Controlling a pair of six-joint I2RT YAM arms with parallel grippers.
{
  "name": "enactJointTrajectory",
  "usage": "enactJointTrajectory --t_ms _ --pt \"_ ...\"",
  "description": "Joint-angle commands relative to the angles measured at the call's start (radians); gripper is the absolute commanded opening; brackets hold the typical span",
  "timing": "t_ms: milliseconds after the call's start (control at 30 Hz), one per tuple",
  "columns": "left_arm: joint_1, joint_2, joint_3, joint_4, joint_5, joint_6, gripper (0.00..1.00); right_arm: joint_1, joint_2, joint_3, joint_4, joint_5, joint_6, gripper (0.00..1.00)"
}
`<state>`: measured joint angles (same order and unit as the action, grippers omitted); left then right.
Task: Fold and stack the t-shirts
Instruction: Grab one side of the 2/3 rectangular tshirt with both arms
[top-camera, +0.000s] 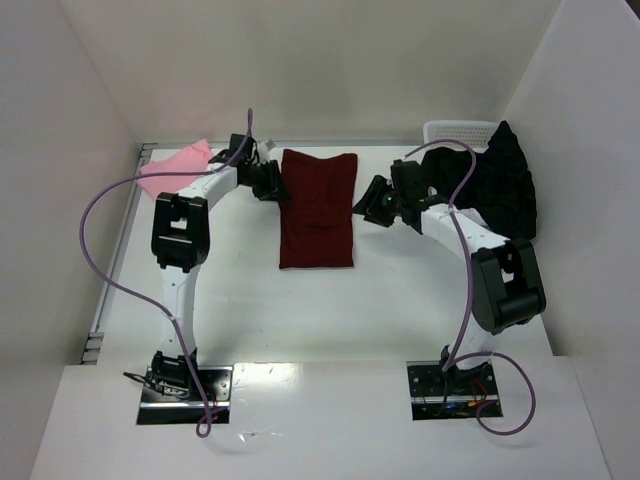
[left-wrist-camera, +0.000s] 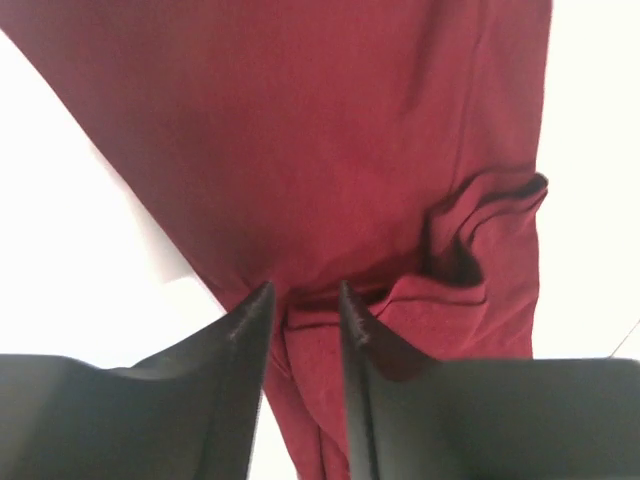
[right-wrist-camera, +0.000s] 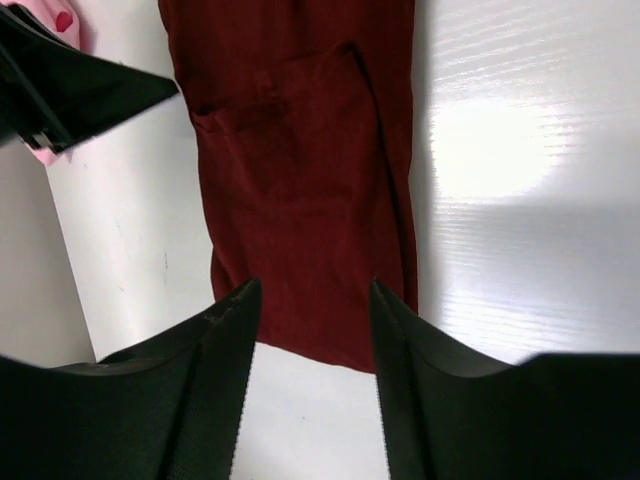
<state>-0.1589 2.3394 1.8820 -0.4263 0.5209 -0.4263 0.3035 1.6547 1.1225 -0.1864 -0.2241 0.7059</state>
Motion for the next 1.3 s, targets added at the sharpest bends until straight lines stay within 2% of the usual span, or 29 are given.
enactJointTrajectory --t_ms 0,67,167,267,300,533,600,733,967,1167,1267 --pt "0.022 0.003 0.072 0.021 0.025 -0.008 0.45 0.008 -0.061 -0.024 0.036 0.022 0.014 0.55" --pt "0.032 -0.047 0.062 0.021 0.025 -0.008 0.62 0.008 -0.061 -0.035 0.024 0.022 -0.011 0.58" --pt "0.042 -0.144 -0.030 0.021 0.025 0.001 0.78 0.017 -0.061 -0.063 0.002 -0.012 -0.026 0.62" --pt "0.042 -0.259 -0.151 0.012 0.070 0.026 0.87 0.028 -0.041 -0.081 -0.025 -0.037 -0.063 0.64" --pt "0.042 -0.314 -0.247 0.012 0.083 0.035 0.87 0.042 -0.041 -0.092 -0.025 -0.037 -0.075 0.66" --pt "0.005 -0.503 -0.639 0.056 0.113 -0.002 0.87 0.147 0.002 -0.144 -0.035 -0.075 -0.094 0.67" --pt "-0.004 -0.541 -0.739 0.095 0.122 -0.034 0.83 0.157 0.002 -0.173 -0.035 -0.064 -0.094 0.67" --pt "-0.034 -0.562 -0.805 0.107 0.103 -0.055 0.75 0.157 -0.007 -0.207 -0.035 -0.031 -0.094 0.67" --pt "-0.070 -0.571 -0.853 0.155 0.084 -0.074 0.67 0.157 -0.007 -0.237 -0.035 -0.012 -0.103 0.67" --pt "-0.079 -0.551 -0.874 0.190 0.051 -0.107 0.55 0.157 -0.007 -0.247 0.013 0.022 -0.094 0.62" --pt "-0.079 -0.542 -0.885 0.210 0.041 -0.108 0.53 0.157 0.002 -0.247 0.037 0.034 -0.085 0.60"
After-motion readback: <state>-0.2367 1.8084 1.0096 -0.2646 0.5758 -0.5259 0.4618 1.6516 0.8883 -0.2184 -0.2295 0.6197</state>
